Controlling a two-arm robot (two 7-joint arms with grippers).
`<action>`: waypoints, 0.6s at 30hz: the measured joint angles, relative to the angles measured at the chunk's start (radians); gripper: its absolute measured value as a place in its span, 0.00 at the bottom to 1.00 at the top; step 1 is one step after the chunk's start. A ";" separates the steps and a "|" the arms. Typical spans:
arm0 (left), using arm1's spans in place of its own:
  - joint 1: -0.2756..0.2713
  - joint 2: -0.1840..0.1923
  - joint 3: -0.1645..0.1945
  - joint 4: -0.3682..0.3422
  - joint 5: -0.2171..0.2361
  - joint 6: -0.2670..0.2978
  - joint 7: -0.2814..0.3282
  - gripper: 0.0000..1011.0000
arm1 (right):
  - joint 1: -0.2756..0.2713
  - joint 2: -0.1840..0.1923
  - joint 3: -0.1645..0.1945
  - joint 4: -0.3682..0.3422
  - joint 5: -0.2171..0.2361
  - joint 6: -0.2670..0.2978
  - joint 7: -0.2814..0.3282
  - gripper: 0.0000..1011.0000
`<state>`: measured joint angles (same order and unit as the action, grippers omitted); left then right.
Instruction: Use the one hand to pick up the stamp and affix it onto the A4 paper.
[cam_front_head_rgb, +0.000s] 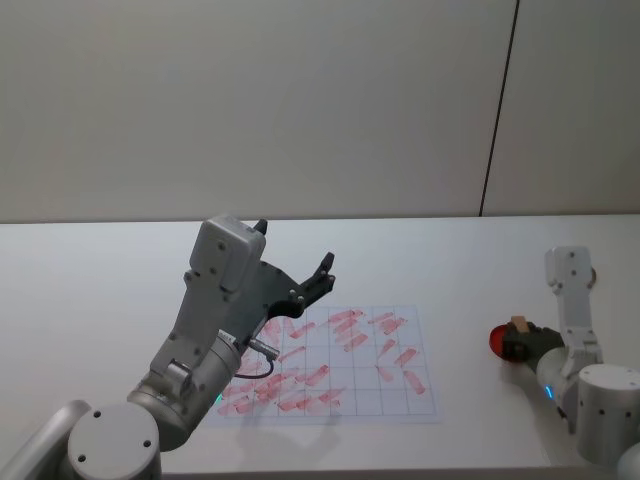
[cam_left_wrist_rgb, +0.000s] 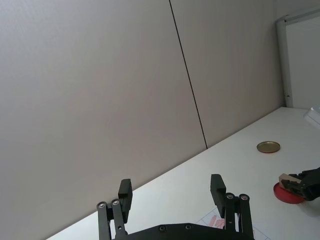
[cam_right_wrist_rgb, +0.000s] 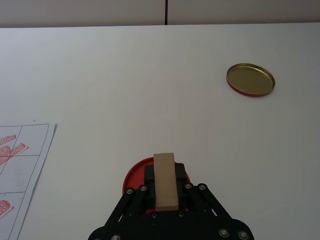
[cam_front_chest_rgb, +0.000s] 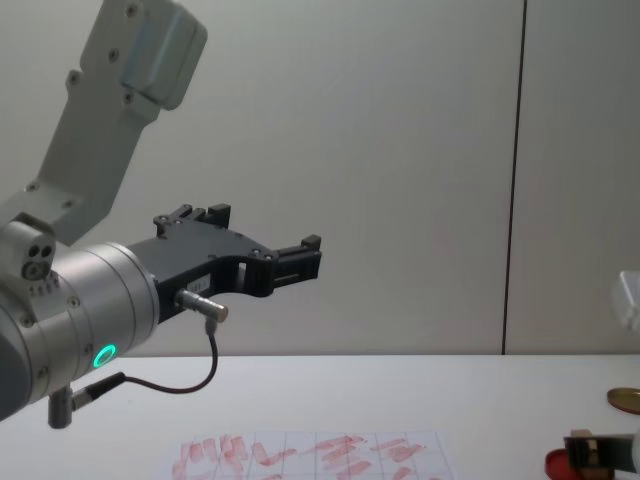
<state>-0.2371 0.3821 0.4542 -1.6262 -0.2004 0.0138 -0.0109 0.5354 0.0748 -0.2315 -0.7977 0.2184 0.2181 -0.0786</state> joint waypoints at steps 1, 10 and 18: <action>0.000 0.000 0.000 0.000 0.000 0.000 0.000 0.98 | 0.001 -0.001 0.001 0.002 -0.001 0.003 -0.002 0.22; 0.000 0.000 0.000 0.000 0.000 0.000 0.000 0.98 | 0.003 -0.002 0.004 0.007 -0.003 0.007 -0.007 0.22; 0.000 0.000 0.000 0.000 0.000 0.000 0.000 0.98 | -0.003 -0.002 0.007 -0.013 -0.006 0.004 -0.009 0.22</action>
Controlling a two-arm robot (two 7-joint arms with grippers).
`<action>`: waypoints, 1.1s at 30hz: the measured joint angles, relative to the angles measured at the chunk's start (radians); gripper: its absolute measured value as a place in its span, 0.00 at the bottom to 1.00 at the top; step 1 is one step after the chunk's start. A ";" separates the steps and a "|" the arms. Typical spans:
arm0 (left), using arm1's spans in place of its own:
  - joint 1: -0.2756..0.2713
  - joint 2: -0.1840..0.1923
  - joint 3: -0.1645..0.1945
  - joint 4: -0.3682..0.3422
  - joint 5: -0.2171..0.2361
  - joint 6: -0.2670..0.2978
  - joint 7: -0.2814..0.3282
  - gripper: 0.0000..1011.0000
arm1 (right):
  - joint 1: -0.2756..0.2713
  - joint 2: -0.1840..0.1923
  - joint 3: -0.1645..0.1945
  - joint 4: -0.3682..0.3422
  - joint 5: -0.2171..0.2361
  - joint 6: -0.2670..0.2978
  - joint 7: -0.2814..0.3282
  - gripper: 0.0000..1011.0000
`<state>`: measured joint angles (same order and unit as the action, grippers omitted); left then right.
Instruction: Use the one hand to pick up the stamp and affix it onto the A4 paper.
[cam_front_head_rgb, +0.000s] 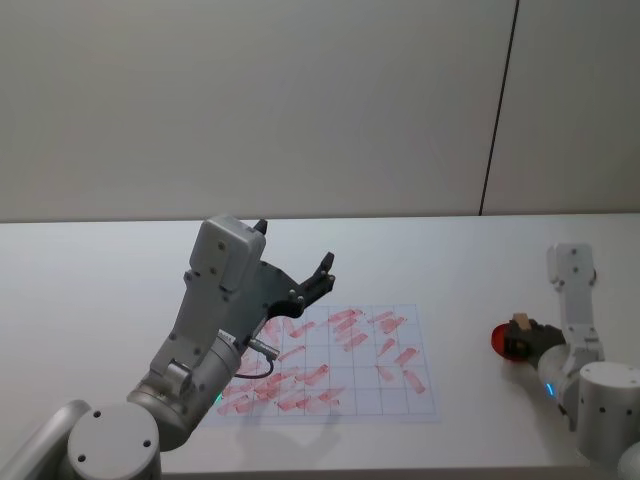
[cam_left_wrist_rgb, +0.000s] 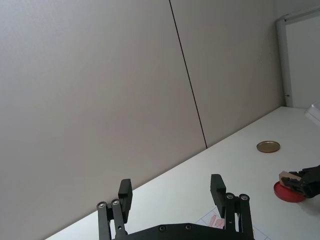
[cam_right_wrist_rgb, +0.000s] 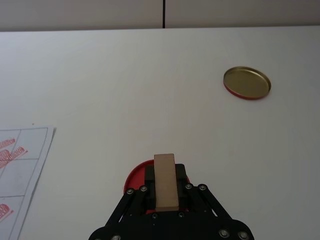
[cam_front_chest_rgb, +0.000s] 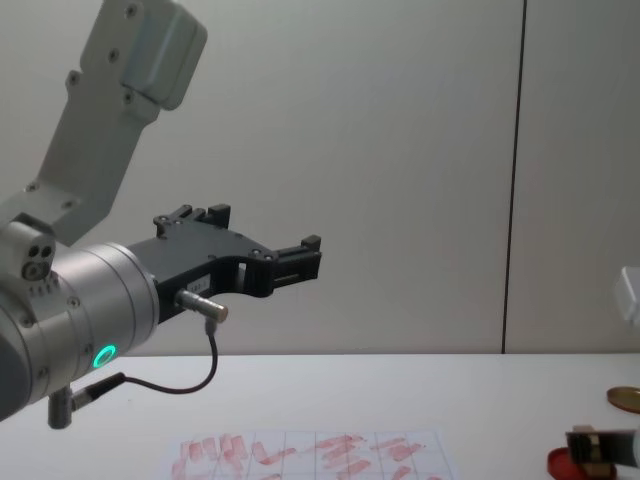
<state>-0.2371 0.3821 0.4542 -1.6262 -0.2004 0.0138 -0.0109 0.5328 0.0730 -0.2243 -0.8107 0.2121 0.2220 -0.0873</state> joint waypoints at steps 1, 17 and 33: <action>0.000 0.000 0.000 0.000 0.000 0.000 0.000 0.98 | -0.001 0.000 0.000 -0.005 -0.001 -0.001 0.000 0.22; 0.000 0.000 0.000 0.000 0.000 0.000 0.000 0.98 | -0.065 0.009 -0.016 -0.206 -0.022 0.004 0.030 0.22; 0.000 0.000 0.000 0.000 0.000 0.000 0.000 0.98 | -0.119 -0.006 -0.081 -0.305 -0.081 0.053 0.146 0.22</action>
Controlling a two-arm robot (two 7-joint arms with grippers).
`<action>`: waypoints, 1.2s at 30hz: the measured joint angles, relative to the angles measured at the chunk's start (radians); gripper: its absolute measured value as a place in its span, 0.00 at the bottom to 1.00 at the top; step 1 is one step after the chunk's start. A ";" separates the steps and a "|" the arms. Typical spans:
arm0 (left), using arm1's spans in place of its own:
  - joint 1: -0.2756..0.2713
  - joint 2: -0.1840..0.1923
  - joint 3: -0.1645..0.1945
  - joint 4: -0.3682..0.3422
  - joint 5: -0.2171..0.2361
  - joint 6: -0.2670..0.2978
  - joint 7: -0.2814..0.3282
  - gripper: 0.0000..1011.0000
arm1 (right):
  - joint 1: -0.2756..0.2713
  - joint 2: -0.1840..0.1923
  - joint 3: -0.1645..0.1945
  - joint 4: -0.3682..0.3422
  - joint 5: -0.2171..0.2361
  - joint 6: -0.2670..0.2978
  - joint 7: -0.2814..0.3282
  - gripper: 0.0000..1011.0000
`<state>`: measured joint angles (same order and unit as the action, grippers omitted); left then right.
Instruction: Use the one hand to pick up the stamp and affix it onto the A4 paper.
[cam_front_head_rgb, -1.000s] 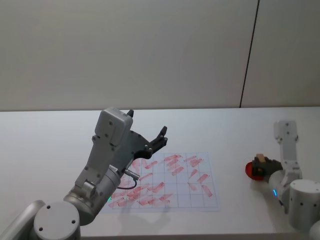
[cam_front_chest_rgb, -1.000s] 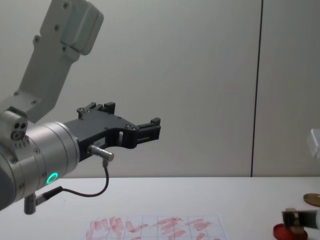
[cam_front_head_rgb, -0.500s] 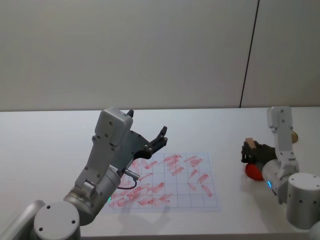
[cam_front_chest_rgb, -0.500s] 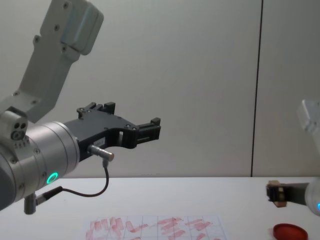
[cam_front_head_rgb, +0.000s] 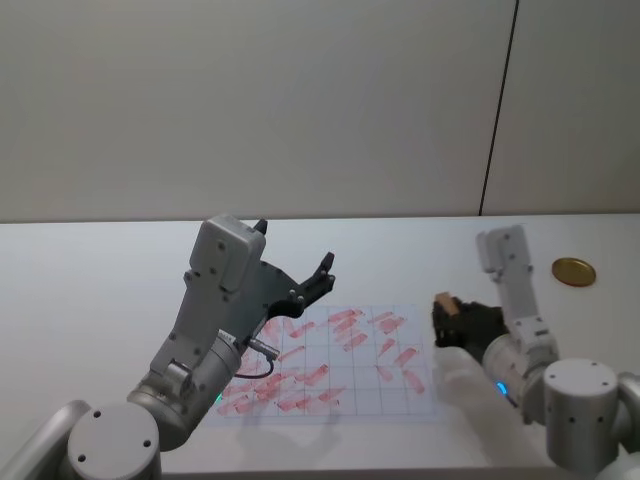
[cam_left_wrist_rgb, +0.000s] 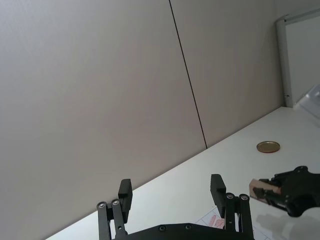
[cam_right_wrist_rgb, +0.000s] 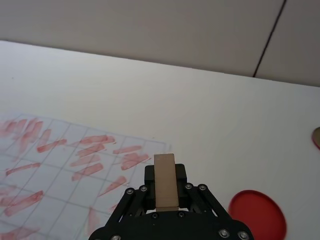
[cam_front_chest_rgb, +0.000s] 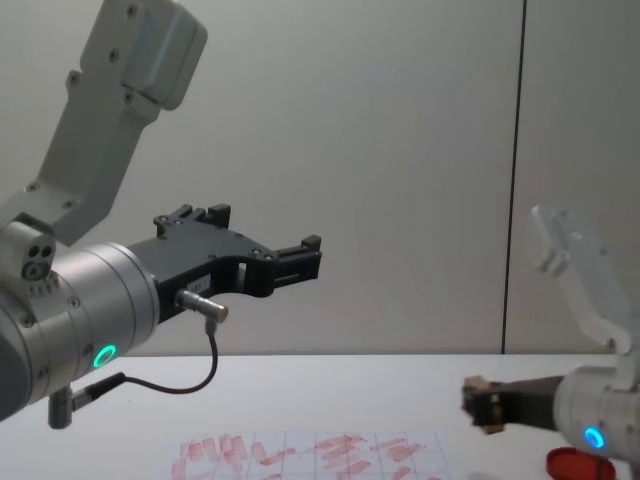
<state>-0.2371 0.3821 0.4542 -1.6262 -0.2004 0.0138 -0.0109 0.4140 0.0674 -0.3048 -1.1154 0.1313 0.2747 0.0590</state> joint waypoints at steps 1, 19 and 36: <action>0.000 0.000 0.000 0.000 0.000 0.000 0.000 0.98 | -0.002 -0.003 -0.008 -0.001 -0.007 0.003 0.011 0.22; 0.000 0.000 0.000 0.000 0.000 0.000 0.000 0.98 | -0.022 -0.034 -0.077 0.007 -0.069 0.041 0.088 0.22; 0.000 0.000 0.000 0.000 0.000 0.000 0.000 0.98 | -0.035 -0.041 -0.095 0.003 -0.083 0.071 0.107 0.22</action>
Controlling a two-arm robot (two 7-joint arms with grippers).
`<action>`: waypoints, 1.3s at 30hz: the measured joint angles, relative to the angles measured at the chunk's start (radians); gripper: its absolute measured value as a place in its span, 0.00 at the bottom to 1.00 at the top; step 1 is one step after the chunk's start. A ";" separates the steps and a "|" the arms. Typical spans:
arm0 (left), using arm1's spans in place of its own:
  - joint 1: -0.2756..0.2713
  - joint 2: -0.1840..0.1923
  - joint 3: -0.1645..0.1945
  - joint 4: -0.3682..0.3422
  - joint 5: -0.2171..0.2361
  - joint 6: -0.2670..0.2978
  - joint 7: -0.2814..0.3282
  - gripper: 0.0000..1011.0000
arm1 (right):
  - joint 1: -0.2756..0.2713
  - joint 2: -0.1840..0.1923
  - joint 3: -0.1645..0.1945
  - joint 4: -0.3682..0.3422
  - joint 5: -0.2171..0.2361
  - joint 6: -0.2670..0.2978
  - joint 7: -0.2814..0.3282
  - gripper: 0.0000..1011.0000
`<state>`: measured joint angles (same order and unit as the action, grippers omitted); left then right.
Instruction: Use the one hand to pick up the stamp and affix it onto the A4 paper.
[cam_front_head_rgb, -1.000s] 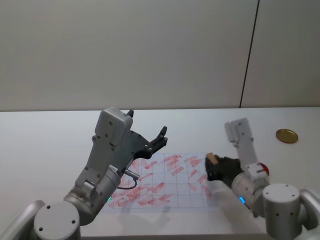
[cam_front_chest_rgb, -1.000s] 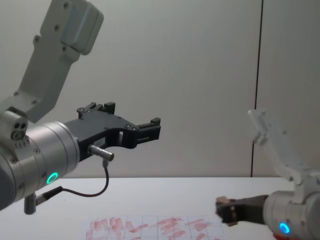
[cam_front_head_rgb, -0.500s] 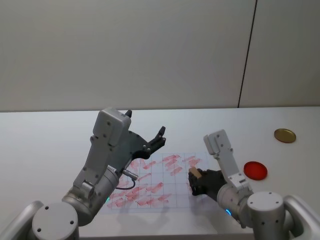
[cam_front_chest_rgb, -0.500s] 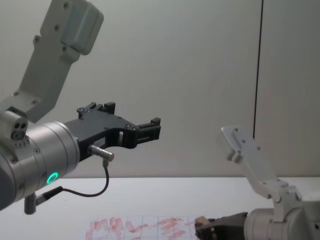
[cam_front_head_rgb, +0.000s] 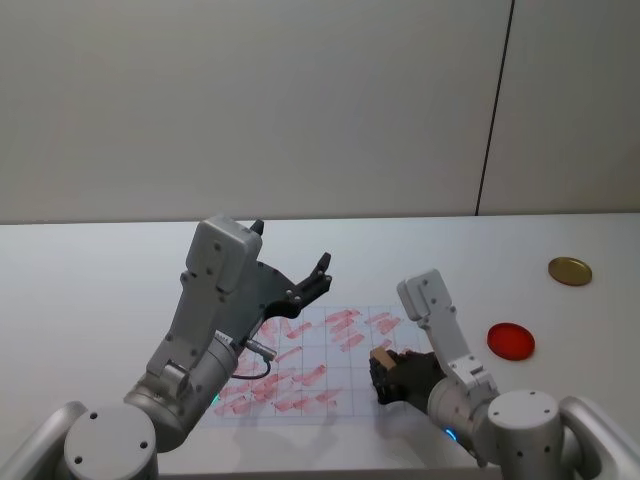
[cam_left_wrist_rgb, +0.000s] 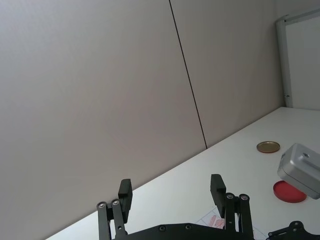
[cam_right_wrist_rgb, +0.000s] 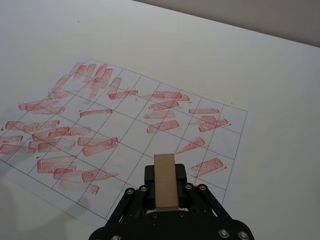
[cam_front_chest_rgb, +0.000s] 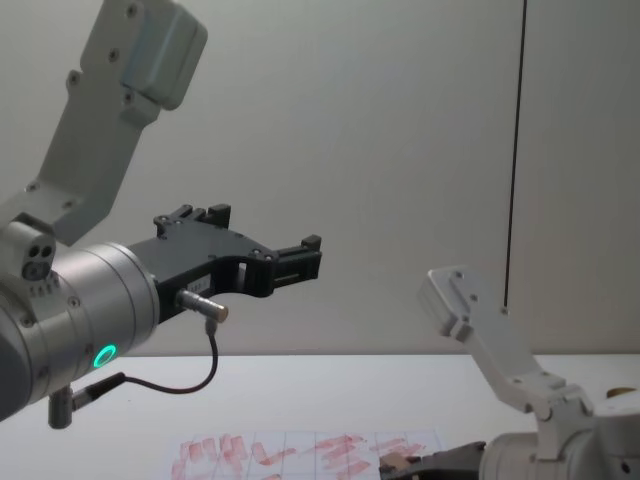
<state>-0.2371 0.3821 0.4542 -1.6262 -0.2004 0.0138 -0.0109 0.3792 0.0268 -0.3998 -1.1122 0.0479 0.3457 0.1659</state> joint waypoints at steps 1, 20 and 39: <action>0.000 0.000 0.000 0.000 0.000 0.000 0.000 0.98 | -0.001 0.000 0.000 0.000 -0.001 0.002 0.001 0.22; 0.000 0.000 0.000 0.000 0.000 0.000 0.000 0.98 | 0.004 -0.007 -0.004 0.044 -0.013 -0.019 0.008 0.22; 0.000 0.000 0.000 0.000 0.000 0.000 0.000 0.98 | 0.022 -0.017 -0.006 0.116 -0.024 -0.091 0.017 0.22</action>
<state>-0.2371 0.3821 0.4542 -1.6262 -0.2004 0.0138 -0.0109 0.4010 0.0096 -0.4055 -0.9962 0.0244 0.2546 0.1832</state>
